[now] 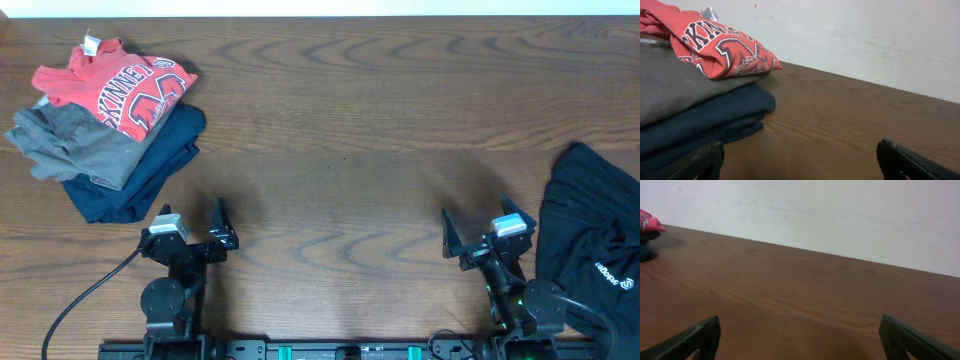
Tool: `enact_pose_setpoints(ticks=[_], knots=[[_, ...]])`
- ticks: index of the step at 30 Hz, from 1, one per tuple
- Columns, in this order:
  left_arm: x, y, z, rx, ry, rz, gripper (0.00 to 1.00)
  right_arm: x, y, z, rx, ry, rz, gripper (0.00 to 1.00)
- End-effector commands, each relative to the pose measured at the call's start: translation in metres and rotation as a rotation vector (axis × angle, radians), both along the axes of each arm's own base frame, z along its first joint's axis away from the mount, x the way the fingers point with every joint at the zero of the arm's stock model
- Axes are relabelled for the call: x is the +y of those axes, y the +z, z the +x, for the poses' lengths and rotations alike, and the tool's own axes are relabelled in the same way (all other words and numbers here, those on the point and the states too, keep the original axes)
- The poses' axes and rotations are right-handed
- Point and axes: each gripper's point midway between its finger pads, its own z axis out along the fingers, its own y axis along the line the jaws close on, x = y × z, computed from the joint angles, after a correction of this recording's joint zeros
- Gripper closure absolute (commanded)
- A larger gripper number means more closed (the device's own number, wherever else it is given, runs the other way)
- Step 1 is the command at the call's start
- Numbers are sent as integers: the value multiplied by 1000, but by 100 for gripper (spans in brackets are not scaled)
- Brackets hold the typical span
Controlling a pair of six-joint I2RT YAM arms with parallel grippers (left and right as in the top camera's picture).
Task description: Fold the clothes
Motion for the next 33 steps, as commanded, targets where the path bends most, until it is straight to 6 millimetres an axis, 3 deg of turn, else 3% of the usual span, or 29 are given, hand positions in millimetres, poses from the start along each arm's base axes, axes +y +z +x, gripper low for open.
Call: enact_pose_setpoints(ticks=[1,11,17,26,33], knots=[[-3,-14,-1,46,-16,-1,2,4,0,-1,-5,20,-3,1],[-4,-14,-1,46,-26,-3,2,4,0,-1,7,18,39,1],[-30,-5,-4,33,-175,-40,2,9,4,-3,30,43,131,1],[-33,38,-16,27,-188,-44,2,9,35,-11,42,46,133,1],[-33,68,-17,107,-187,-52,2,5,67,-6,108,17,128,1]])
